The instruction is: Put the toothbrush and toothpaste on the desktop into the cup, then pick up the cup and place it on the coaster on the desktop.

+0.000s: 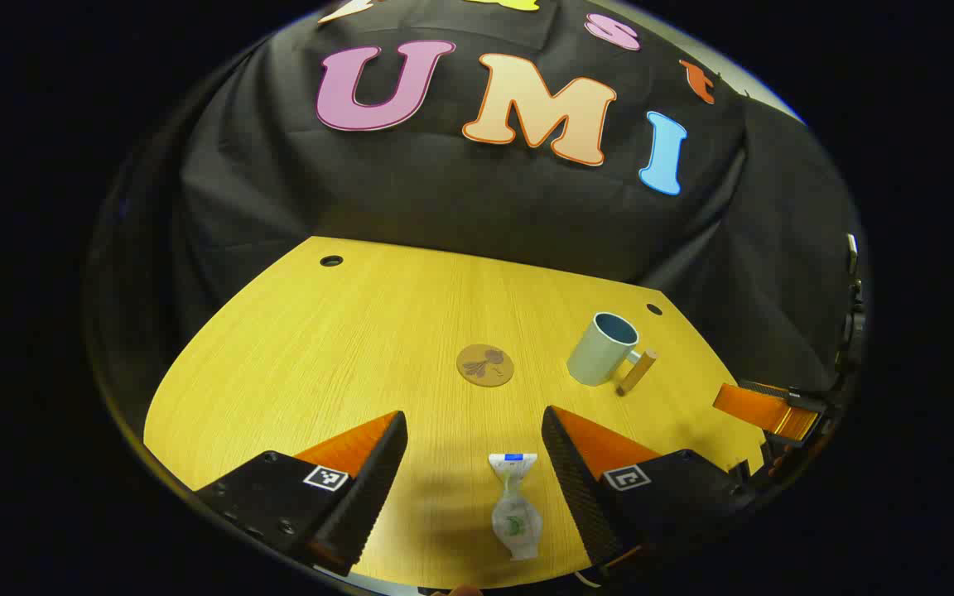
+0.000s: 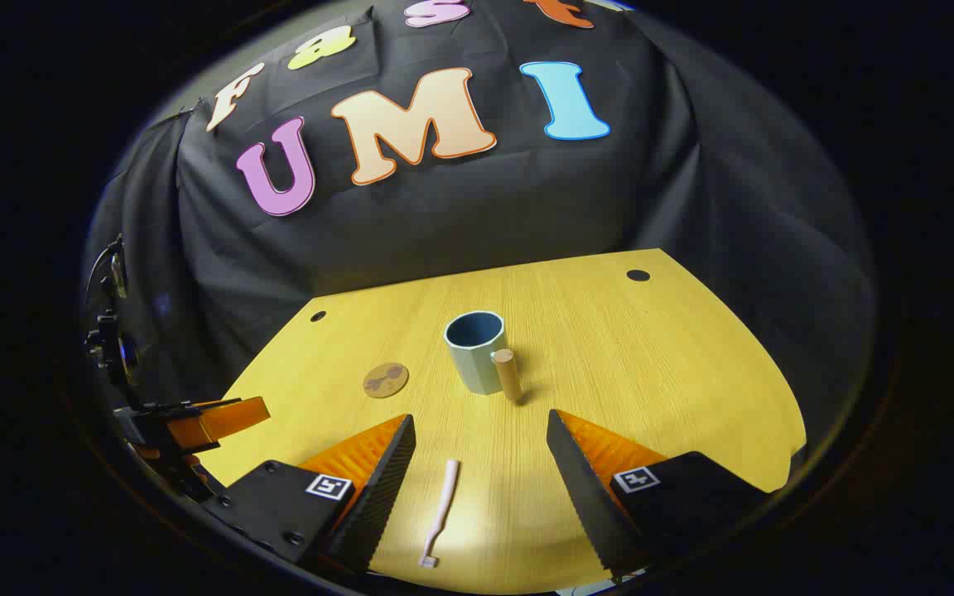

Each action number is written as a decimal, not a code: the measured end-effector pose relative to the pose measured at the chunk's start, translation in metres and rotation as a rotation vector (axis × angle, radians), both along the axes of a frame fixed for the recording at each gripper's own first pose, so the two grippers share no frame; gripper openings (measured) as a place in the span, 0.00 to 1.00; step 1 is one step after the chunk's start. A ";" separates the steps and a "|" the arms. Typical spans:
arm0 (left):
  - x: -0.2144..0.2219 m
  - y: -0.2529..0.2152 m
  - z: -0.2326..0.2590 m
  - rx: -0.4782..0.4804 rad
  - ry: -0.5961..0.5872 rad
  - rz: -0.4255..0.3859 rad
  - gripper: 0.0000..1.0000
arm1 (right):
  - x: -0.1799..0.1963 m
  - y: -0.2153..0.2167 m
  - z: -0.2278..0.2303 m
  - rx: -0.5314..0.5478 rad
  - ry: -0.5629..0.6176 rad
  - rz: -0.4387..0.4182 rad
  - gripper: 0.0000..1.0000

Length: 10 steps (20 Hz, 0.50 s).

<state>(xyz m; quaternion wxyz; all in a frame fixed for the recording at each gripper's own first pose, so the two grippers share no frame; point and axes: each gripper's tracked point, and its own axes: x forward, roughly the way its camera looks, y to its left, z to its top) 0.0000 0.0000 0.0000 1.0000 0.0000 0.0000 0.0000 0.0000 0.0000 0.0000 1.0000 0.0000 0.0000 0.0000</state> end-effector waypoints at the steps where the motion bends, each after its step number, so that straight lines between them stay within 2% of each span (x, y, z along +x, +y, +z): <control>1: 0.002 0.001 -0.001 0.003 0.003 0.002 0.95 | 0.001 0.002 0.001 0.001 -0.002 0.000 0.99; 10: 0.005 0.002 -0.002 0.006 0.017 0.001 0.95 | -0.001 0.003 0.002 0.003 0.006 -0.005 0.98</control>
